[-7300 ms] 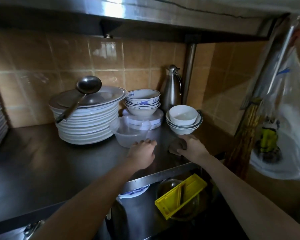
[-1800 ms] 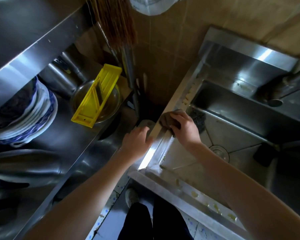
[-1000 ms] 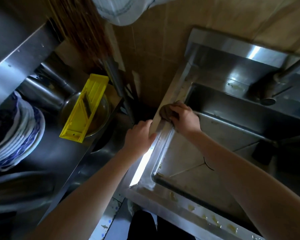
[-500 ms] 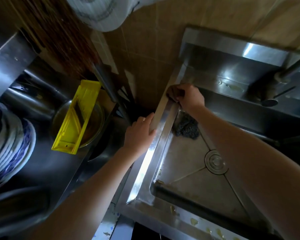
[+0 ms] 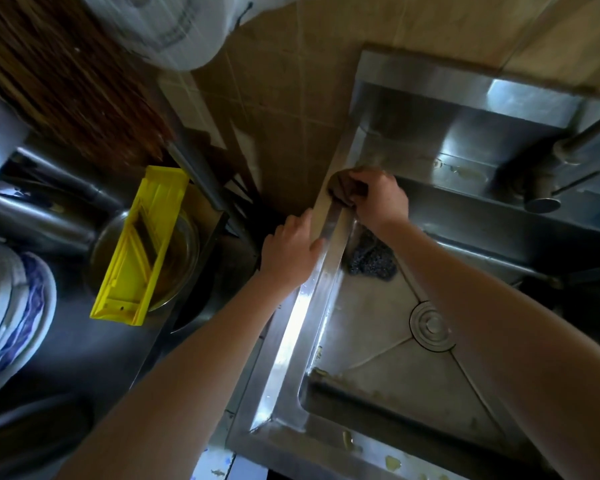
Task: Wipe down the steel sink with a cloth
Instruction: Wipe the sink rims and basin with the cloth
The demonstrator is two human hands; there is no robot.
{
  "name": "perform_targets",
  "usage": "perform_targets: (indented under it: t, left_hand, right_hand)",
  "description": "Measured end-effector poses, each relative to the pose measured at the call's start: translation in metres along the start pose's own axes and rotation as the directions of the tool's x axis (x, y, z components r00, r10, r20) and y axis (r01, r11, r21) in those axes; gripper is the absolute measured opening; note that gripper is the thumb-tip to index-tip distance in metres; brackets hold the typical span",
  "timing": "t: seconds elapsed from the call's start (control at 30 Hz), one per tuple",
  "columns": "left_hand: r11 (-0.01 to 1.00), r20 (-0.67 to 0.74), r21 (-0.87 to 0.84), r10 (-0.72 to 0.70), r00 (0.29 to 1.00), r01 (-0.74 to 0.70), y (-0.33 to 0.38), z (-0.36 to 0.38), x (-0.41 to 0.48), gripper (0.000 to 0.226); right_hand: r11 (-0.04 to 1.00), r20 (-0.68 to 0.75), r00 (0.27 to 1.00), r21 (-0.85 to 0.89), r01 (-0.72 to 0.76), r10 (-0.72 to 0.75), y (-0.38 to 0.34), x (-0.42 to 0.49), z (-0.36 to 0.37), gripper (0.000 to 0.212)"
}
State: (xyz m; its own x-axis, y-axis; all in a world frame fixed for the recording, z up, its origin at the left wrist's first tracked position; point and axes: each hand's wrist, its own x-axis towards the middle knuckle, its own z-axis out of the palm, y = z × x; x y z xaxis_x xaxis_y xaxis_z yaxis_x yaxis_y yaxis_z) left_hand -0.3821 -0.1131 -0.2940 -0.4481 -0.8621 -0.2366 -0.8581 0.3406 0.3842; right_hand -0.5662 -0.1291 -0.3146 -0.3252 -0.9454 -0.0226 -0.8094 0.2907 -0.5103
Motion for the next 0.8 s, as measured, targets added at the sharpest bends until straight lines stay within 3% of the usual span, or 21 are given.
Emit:
perform_targets:
  t: [0.23, 0.57, 0.8]
  left_hand:
    - [0.998, -0.021, 0.051, 0.031, 0.999, -0.03, 0.007, -0.001, 0.031, 0.049]
    - [0.994, -0.036, 0.059, 0.09, 0.995, -0.088, 0.014, 0.0, 0.05, 0.051]
    - [0.982, -0.075, 0.109, 0.16, 0.984, -0.152, 0.018, -0.002, 0.064, 0.049]
  right_hand:
    - [0.991, 0.011, 0.993, -0.061, -0.121, 0.122, 0.001, 0.055, -0.015, 0.032]
    - [0.998, -0.085, 0.995, -0.033, -0.059, 0.056, -0.001, 0.026, -0.002, 0.038]
    - [0.992, -0.117, 0.989, -0.078, -0.099, 0.089, 0.005, 0.063, -0.009, 0.037]
